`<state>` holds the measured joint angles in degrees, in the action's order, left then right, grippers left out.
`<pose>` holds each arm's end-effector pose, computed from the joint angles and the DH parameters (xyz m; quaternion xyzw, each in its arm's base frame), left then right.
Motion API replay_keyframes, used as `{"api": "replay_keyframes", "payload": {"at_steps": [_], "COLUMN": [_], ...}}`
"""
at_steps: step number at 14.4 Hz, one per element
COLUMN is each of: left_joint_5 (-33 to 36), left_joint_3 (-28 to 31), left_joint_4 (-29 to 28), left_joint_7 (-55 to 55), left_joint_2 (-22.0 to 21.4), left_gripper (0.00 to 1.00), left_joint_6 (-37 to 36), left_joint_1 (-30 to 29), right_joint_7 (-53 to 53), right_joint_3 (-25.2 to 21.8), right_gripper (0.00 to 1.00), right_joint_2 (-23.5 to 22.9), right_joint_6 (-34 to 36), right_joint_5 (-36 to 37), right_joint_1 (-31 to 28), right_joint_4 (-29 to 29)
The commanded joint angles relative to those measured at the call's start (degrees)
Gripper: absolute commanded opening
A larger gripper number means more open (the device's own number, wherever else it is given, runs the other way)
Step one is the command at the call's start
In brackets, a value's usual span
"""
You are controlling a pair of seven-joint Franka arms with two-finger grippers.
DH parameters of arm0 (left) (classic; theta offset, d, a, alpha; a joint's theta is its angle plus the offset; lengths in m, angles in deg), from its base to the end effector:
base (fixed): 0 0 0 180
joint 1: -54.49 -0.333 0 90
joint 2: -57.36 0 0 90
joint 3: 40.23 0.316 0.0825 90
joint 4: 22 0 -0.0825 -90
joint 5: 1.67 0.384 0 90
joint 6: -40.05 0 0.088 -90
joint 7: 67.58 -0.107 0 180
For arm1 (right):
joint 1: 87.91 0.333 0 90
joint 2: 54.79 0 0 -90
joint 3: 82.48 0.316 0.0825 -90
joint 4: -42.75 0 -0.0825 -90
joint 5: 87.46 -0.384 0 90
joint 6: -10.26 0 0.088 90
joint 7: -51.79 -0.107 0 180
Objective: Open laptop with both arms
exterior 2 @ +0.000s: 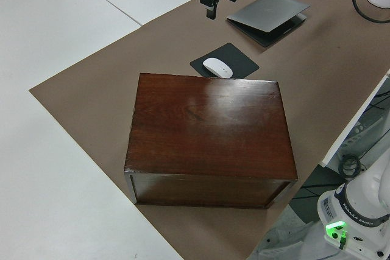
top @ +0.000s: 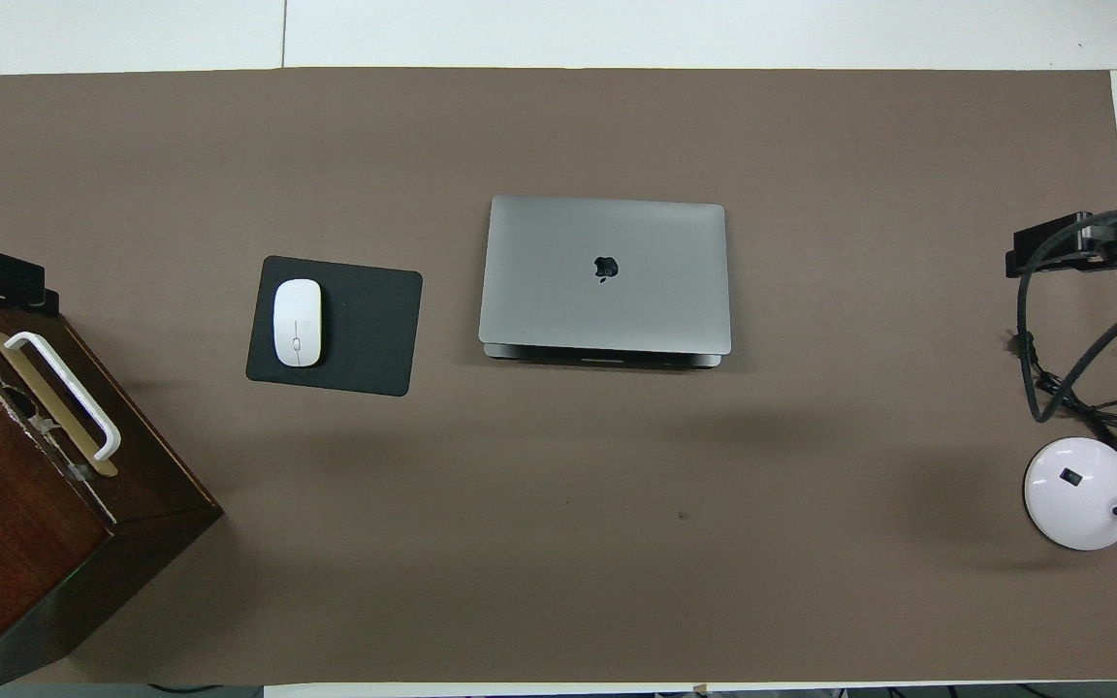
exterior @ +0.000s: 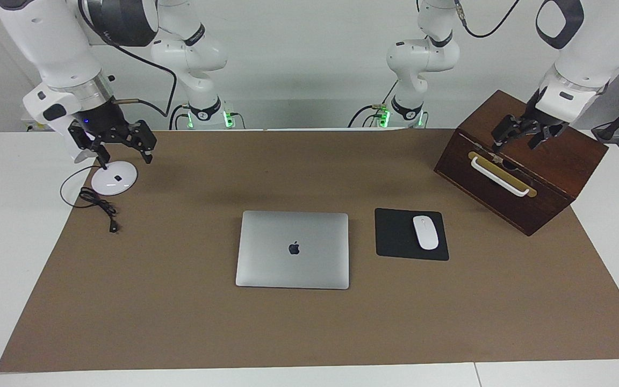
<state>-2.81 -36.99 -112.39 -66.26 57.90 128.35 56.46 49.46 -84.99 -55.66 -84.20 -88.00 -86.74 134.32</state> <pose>0.5537 0.0099 0.6136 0.9994 0.0225 -0.0229 0.0097 0.5660 -0.0121 0.6100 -0.9993 0.0323 -0.0176 0.0045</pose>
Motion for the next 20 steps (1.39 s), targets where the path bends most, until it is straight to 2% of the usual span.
{"api": "replay_keyframes", "payload": {"at_steps": [1,14,17,20], "left_joint_5": [0.0,0.0,0.0,0.0], "left_joint_3": [-0.07,-0.95,-0.95,-0.86], "left_joint_4": [-0.67,-0.4,-1.1,-1.98], "left_joint_7": [-0.09,0.61,0.78,0.87], "left_joint_2": [-0.9,-1.07,-2.39,-2.57], "left_gripper": [1.0,1.0,1.0,1.0], "left_joint_6": [-0.41,0.65,0.47,0.82], "left_joint_1": [-0.39,-0.21,-0.21,0.4], "right_joint_7": [-0.48,-0.3,-0.13,-0.04], "right_joint_3": [-0.39,-0.48,-0.48,-0.39], "right_gripper": [1.0,1.0,1.0,1.0], "right_joint_2": [-0.54,-0.54,-1.67,-5.8], "right_joint_6": [-0.02,-0.37,-2.12,-2.21], "right_joint_5": [0.28,0.19,1.33,0.81], "right_joint_1": [0.33,0.33,0.33,0.77], "right_joint_4": [-0.86,-1.3,-1.47,-7.96]}}
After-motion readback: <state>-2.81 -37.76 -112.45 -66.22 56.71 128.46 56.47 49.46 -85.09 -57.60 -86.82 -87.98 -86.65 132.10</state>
